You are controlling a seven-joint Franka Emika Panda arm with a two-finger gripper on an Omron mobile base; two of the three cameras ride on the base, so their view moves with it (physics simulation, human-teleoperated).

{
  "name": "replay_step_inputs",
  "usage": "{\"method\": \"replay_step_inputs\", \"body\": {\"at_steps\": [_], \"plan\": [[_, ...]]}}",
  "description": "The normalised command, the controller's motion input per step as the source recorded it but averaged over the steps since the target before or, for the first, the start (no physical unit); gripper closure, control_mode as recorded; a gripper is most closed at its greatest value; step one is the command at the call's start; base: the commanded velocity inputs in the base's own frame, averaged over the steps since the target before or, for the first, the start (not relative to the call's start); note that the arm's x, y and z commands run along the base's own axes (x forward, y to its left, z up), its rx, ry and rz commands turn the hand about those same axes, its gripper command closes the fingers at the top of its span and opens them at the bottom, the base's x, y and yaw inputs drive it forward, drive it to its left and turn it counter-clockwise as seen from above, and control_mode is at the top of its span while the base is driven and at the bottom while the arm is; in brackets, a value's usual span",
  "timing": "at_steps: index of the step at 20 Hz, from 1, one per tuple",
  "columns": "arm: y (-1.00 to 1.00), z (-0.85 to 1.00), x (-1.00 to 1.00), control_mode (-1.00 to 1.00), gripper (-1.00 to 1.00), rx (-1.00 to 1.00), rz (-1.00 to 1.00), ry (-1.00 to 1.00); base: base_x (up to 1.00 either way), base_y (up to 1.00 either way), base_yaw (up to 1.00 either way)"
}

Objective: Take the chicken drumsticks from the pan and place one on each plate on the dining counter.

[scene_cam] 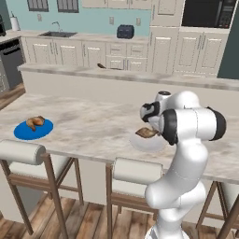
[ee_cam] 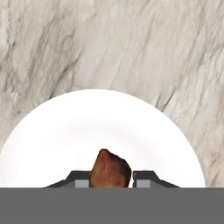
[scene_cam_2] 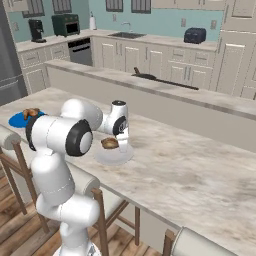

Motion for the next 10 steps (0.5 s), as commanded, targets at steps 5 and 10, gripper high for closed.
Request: {"method": "replay_step_inputs", "body": {"at_steps": [5,10], "plan": [[0.11,-0.3,0.14,-1.0,1.0,0.0,0.0,0.0,0.0,0.0,0.0],[0.03,-0.13,0.1,-1.0,1.0,0.0,0.0,0.0,0.0,0.0,0.0]]}}
